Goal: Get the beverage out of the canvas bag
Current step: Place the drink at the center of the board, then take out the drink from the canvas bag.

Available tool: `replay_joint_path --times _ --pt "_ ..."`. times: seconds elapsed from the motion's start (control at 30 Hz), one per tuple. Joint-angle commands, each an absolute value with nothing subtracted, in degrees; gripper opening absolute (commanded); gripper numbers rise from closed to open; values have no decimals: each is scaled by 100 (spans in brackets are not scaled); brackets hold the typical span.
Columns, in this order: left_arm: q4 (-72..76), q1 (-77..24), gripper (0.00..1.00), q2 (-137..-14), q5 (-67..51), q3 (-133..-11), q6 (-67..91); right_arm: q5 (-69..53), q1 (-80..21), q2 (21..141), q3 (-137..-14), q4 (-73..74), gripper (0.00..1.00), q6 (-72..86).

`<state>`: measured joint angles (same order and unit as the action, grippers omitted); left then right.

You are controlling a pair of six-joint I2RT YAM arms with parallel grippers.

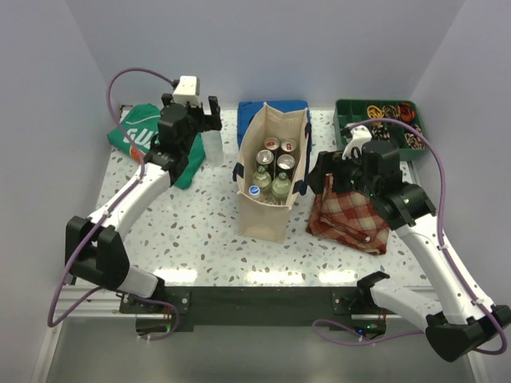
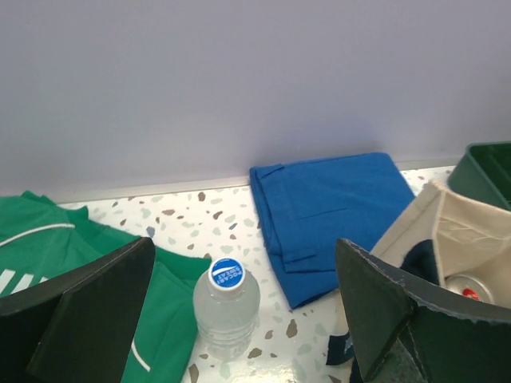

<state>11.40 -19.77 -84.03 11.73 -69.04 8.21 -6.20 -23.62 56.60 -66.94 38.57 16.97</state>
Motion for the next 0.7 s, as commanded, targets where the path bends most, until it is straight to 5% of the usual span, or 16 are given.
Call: replay_joint_path --times 0.0,0.37,0.47,0.67 --pt "643 -1934 100 -8007 309 -7330 923 -905 -2364 5695 -6714 3507 95 2170" --pt "-1272 -2091 100 -7901 -2152 -8445 870 -1195 -2355 5915 -6443 3200 85 2918" --pt "-1598 -2529 98 -7866 -2093 -8604 712 -968 -2364 5889 -6329 3225 75 2866" --pt "-2004 -3401 95 -7998 -1835 -8780 500 -1019 -2356 5897 -6302 3278 72 2365"
